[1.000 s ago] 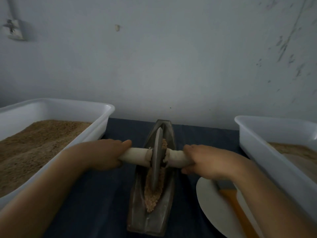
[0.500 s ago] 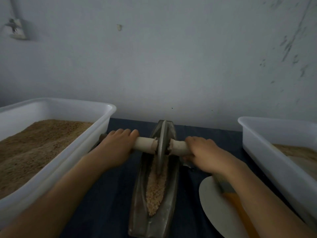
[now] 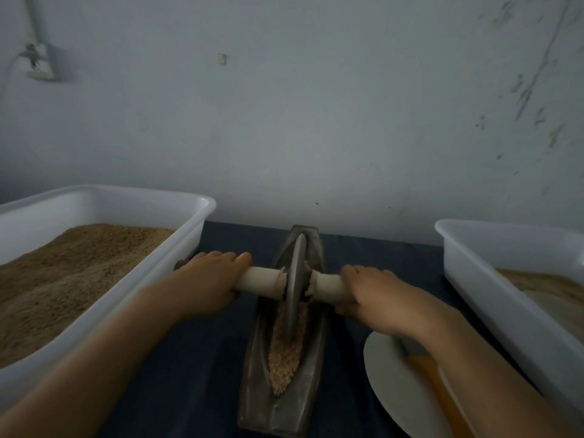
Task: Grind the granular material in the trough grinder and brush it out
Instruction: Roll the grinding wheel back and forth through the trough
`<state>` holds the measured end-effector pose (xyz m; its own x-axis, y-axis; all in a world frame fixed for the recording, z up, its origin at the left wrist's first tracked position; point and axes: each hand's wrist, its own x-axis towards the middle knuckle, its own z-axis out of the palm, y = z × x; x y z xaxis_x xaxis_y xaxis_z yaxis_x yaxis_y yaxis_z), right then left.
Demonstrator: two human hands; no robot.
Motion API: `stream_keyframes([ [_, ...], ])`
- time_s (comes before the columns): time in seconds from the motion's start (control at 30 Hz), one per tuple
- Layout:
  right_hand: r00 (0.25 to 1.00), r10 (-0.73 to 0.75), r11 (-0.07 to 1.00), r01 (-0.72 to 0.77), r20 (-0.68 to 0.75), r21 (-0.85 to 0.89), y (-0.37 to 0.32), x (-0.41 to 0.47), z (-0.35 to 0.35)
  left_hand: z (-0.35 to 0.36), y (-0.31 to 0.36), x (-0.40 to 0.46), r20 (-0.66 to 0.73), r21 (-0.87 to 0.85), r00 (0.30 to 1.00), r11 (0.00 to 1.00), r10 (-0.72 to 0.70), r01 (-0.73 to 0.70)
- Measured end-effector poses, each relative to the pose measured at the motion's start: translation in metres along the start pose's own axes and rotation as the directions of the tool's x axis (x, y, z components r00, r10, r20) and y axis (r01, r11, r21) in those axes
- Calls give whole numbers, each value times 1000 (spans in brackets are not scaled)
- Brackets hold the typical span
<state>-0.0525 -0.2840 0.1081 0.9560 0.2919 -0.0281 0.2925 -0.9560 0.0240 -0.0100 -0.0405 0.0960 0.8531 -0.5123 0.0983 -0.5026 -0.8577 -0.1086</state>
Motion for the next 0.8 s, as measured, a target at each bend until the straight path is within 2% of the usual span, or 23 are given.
stream_keyframes([
  [0.1, 983, -51, 996, 37, 177, 80, -6, -15, -16, -20, 3, -14, 252, -72, 967, 997, 36, -19],
  [0.17, 971, -81, 994, 62, 224, 89, -8, -23, -21, -30, 4, -22, 374, -109, 926, 994, 56, -16],
  [0.27, 970, -75, 995, 57, 232, 83, -8, -22, -22, -34, 4, -22, 397, -126, 916, 992, 58, -8],
  [0.4, 993, -29, 999, 25, 115, 43, -3, -6, -11, -20, 3, -8, 269, -116, 962, 993, 40, -8],
  [0.53, 998, 8, 1000, -7, -65, 8, 8, 13, 4, 3, -3, 11, 17, -33, 1000, 999, -8, 8],
  [0.7, 958, 3, 996, -29, -286, -88, 19, 30, 22, 26, -4, 28, -247, 30, 967, 997, -66, 76],
  [0.8, 925, -2, 990, -52, -379, -131, 20, 36, 28, 29, 0, 29, -329, 20, 941, 996, -76, 88],
])
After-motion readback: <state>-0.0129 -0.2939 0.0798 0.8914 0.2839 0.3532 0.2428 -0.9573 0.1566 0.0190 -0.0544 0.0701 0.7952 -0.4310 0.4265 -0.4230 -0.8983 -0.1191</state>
